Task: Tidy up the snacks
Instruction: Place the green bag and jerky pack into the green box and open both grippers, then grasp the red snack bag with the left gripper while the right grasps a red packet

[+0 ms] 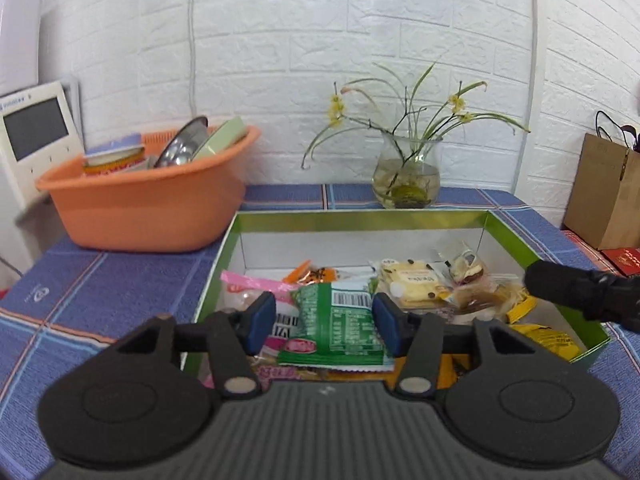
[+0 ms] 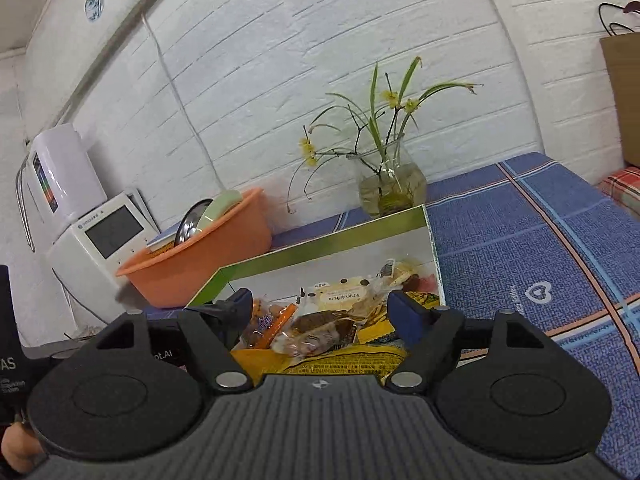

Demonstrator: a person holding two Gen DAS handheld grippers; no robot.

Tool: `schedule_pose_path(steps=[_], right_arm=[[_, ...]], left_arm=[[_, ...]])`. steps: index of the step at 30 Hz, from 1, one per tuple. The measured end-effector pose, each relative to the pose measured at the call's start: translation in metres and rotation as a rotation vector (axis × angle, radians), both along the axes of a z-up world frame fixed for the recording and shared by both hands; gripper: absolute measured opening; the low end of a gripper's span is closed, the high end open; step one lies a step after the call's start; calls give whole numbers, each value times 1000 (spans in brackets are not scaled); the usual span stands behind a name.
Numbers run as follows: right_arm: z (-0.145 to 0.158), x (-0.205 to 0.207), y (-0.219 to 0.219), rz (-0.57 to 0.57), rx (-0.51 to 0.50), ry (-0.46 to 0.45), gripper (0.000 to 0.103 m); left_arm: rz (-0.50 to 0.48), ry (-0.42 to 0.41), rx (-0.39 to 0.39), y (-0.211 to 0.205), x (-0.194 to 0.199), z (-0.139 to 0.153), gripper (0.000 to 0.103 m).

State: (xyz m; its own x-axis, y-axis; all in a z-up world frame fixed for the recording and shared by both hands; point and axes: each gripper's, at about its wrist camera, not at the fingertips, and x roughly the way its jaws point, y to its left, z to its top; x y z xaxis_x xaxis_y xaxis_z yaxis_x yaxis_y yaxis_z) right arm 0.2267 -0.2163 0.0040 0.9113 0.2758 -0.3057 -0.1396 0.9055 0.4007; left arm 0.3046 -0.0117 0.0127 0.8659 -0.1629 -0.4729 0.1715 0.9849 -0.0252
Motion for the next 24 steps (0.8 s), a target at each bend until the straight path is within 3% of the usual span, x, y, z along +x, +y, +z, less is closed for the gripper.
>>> schedule_pose_path(steps=[5,8,11,16,19,24], right_arm=[[12,-47,-13,-15,33,-103,103],[13,-70,-14,-9,-15,-57,103],[4,-81,-18,39,12,13,103],[-8,-79,-21,101,84,101,103],[-12,-78,-16,125,50,142,103],[-22,-77,-7,119,-13,219,103]], left_arm=[[-3,-52,33,-6,-13,11,60],[-1,-99,89,-12,-29,19,70],[-10,-147,151,-18,-56,23,102],[-84,-206,308,-31,-109,16,103],[-106,-172,268,-21,-132,3,103],[-195,-9,30,5,-141,-19,103]])
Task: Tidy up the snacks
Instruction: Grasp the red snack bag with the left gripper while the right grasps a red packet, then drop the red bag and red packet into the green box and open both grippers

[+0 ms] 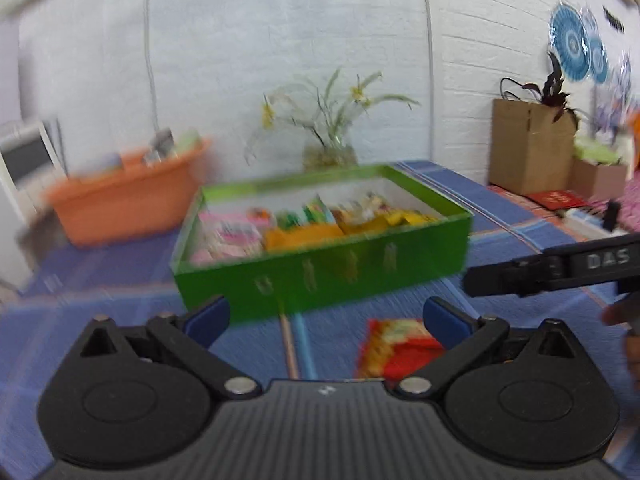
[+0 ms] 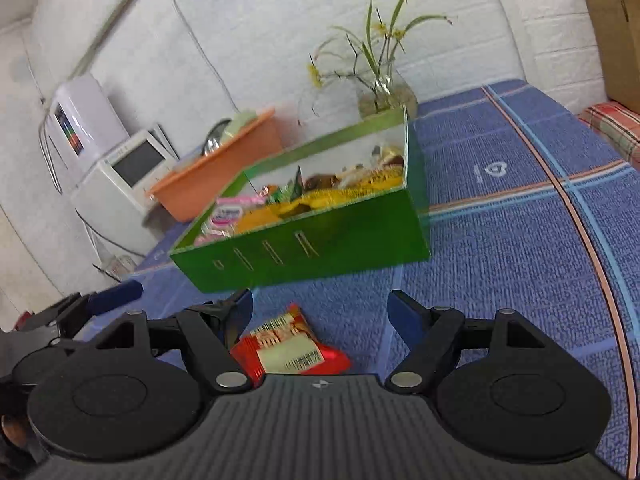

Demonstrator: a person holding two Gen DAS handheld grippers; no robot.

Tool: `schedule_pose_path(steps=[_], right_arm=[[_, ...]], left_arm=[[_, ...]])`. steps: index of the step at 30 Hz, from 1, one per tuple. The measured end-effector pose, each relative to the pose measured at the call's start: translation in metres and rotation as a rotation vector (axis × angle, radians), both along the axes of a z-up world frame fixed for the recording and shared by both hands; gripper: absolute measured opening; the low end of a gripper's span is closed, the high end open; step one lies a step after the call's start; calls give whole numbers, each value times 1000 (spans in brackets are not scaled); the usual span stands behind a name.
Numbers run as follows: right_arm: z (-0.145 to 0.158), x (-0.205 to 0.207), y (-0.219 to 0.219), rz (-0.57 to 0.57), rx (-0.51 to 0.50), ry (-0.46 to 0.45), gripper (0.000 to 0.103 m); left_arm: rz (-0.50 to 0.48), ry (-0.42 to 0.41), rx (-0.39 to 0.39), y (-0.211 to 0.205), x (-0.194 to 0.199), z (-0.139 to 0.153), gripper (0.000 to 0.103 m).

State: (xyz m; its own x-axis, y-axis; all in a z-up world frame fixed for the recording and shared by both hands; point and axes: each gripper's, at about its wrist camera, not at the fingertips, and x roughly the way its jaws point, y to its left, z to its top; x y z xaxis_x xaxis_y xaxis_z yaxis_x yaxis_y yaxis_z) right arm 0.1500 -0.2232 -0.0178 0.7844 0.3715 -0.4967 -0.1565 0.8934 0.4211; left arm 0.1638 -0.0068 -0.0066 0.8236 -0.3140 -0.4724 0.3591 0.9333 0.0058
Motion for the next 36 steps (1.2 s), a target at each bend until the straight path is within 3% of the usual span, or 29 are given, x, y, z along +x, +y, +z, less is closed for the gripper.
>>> schedule_pose_path(steps=[3,6,11,15,16,19,21,23,26,31,36], right_arm=[[-7,4,-2,17,41,45,103],[-15,9,-11,4,123,112,103],[-25,12,-26,-13,259,177,103],[-32,14,-27,13,323,214,103],[-36,16,-27,18,349,238,75],[-49,19,-30,20,447,269,53],[-52,18,-33,16,488,275,48],[-49,15,-32,15,488,257,45],[-37,6,-24,26,431,187,42],[-5,-12,-7,64,381,39,42],[17,-28,9,120,335,-47,42]], left_arm=[[11,102,5,-2,6,-11,103],[-13,145,-17,-5,8,-17,103],[-79,203,-140,-7,10,-20,103],[-53,246,-222,-10,17,-24,103],[-53,268,-249,-10,19,-26,102],[-74,346,-300,-12,28,-35,90],[-81,323,-282,-13,24,-35,84],[-87,337,-324,-10,23,-35,76],[-91,329,-364,-1,21,-31,74],[-106,247,-425,16,5,-7,74],[-103,190,-422,30,-15,13,74]])
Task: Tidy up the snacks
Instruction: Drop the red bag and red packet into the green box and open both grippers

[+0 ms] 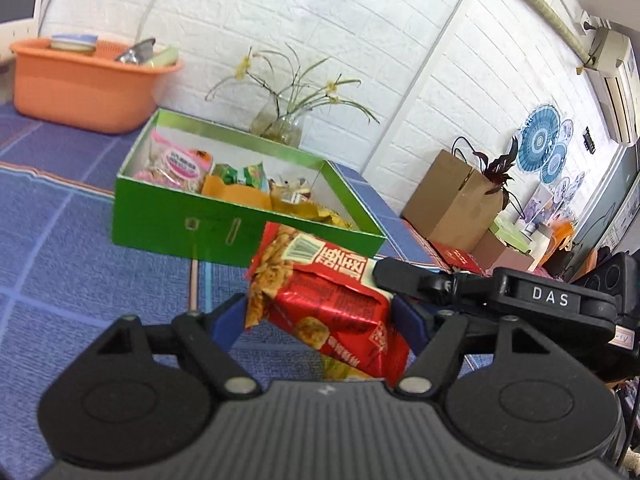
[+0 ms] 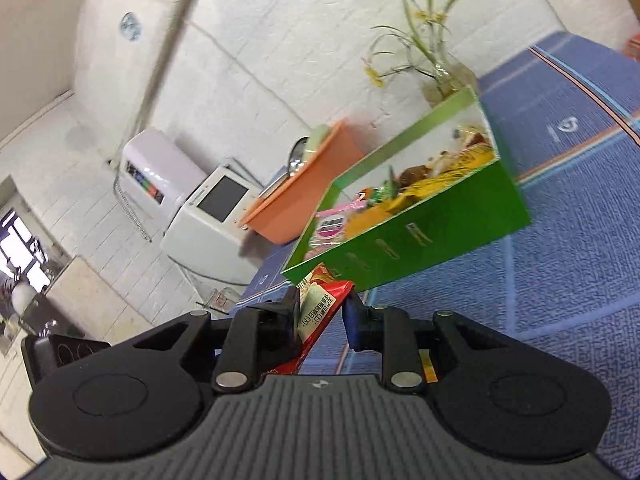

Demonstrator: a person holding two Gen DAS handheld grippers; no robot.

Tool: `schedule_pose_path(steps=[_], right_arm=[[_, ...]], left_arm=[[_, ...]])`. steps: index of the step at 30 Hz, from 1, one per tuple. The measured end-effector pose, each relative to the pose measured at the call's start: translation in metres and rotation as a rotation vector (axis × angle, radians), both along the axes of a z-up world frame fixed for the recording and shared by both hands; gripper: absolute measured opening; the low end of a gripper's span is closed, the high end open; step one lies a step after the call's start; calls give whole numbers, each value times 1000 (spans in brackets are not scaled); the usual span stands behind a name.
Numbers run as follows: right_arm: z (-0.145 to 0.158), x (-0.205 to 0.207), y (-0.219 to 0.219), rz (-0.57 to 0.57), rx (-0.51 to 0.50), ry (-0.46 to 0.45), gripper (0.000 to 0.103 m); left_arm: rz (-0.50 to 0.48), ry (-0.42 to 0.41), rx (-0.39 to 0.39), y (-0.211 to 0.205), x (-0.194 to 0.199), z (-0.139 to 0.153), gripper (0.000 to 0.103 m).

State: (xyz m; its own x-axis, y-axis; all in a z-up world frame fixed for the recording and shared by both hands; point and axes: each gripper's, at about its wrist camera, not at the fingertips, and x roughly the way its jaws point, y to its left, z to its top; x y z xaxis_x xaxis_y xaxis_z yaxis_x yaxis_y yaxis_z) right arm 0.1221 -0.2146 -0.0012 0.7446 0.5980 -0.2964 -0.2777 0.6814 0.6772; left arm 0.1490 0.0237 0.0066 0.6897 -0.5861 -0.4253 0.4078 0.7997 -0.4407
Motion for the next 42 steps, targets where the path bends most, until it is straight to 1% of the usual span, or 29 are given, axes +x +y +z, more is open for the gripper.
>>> schedule_pose_path(steps=[5,8,12,16,18,21,23,26,29,30,31,32,33,34,35,37,38,40,42], right_arm=[[6,3,16,22,-42,-12,42],[11,11,23,22,-59,-27,42],[26,27,26,13,-78,-96,42],[39,47,13,-24,-91,-167,42],[44,58,5,-56,-114,-199,42],[44,80,-15,-98,-77,-190,41],[39,94,-23,-116,-55,-172,39],[25,114,-27,-113,-45,-138,39],[12,129,-23,-109,-26,-119,39],[9,132,-21,-113,-14,-119,44],[8,135,-19,-124,-8,-119,47],[7,135,-16,-146,-6,-124,62],[8,134,-14,-171,-10,-134,87],[9,131,-12,-193,-21,-155,96],[12,127,-11,-214,-38,-180,100],[19,116,-9,-237,-89,-218,100],[24,111,-9,-248,-121,-229,100],[32,95,-6,-281,-188,-234,100],[40,74,-1,-304,-266,-219,101]], left_arm=[[17,-9,57,9,-6,8,73],[21,-16,61,15,3,15,73],[13,-39,63,16,24,32,73],[-14,-75,103,-4,57,52,73],[-19,-96,120,-18,73,57,73],[-17,-116,103,-36,99,56,73],[0,-115,86,-44,114,47,74],[10,-97,111,-49,133,36,74],[23,-59,86,-41,149,23,75],[35,-48,71,-38,153,20,76],[55,-37,69,-35,157,17,76],[82,-29,75,-32,159,16,77],[106,-33,88,-30,159,15,76],[137,-46,112,-29,159,15,76],[170,-68,140,-29,157,17,75],[225,-106,181,-25,154,21,79],[240,-116,188,-24,152,23,82],[246,-131,187,-21,148,26,82],[260,-146,190,-20,144,30,93]])
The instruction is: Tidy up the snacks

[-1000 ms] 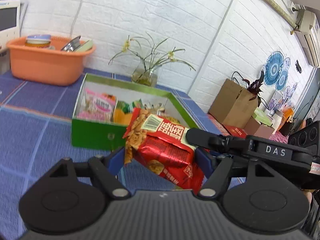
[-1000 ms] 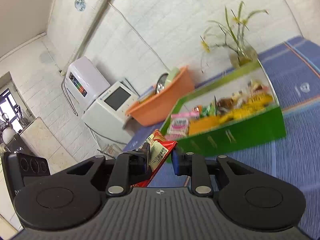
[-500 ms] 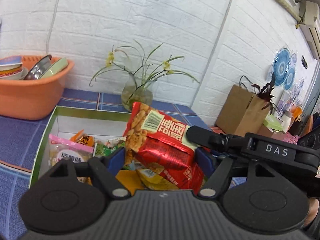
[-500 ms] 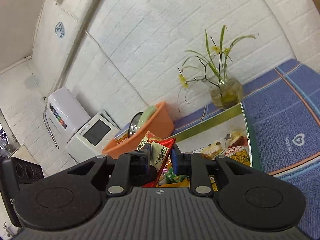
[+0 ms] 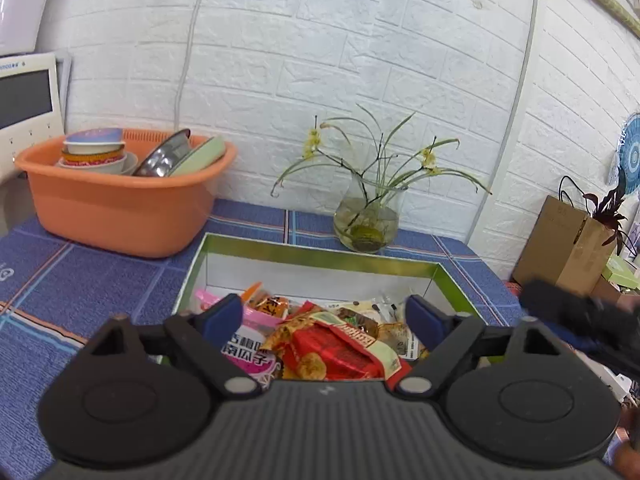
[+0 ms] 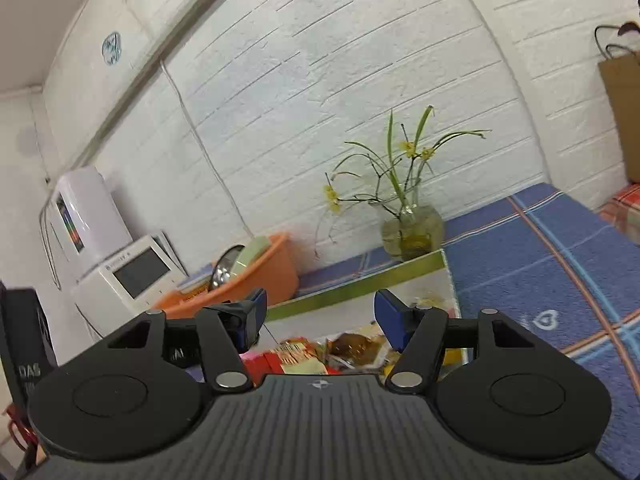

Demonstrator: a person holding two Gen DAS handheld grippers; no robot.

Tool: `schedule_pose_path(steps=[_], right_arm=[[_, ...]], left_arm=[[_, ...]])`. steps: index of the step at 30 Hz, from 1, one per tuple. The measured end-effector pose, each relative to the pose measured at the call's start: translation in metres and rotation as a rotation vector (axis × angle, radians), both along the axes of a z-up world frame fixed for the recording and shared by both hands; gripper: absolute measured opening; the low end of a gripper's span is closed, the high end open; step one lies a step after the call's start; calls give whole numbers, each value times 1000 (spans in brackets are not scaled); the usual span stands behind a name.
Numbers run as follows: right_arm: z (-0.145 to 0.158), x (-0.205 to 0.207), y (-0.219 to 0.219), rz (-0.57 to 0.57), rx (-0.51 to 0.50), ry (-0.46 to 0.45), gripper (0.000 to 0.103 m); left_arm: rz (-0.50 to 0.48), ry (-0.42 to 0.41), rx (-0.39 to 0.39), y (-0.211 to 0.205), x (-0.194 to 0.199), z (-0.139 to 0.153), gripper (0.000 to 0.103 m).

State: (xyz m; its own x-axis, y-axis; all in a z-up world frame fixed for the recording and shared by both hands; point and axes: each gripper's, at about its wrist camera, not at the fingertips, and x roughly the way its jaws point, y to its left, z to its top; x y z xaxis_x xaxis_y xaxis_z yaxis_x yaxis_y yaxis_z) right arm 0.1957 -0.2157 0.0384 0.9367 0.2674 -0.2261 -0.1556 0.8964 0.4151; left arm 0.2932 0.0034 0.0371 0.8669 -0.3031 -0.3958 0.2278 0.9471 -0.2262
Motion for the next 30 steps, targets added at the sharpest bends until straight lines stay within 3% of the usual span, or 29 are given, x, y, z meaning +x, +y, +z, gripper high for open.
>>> schedule_pose_path(steps=[3,7,9,13,16,18,21,23,27,30], right_arm=[[1,-40,6,-10,-60,13,102],[-11,-86,3,-33,25,40,103],[-18,-98,-3,-35,83,111,103],[-35,-113,-18,-42,184,274,103],[-46,-115,-22,-120,191,427,103],[-58,-114,-24,-84,218,479,103],[-75,-109,-29,45,351,495,103],[-84,-105,-31,63,430,533,103],[-90,-98,-31,35,446,557,103],[-90,-91,-30,33,430,542,103]], left_arm=[[11,-45,54,-4,-12,7,94],[-16,-59,122,-9,-38,7,102],[-27,-15,156,-10,-51,3,102],[-60,-36,218,-5,-93,-5,102],[-52,-16,189,4,-130,-21,102],[-91,11,139,6,-152,-32,102],[-186,68,96,-3,-166,-43,102],[-243,99,103,-13,-169,-51,102],[-277,144,163,-34,-168,-66,102],[-300,173,120,-36,-163,-73,102]])
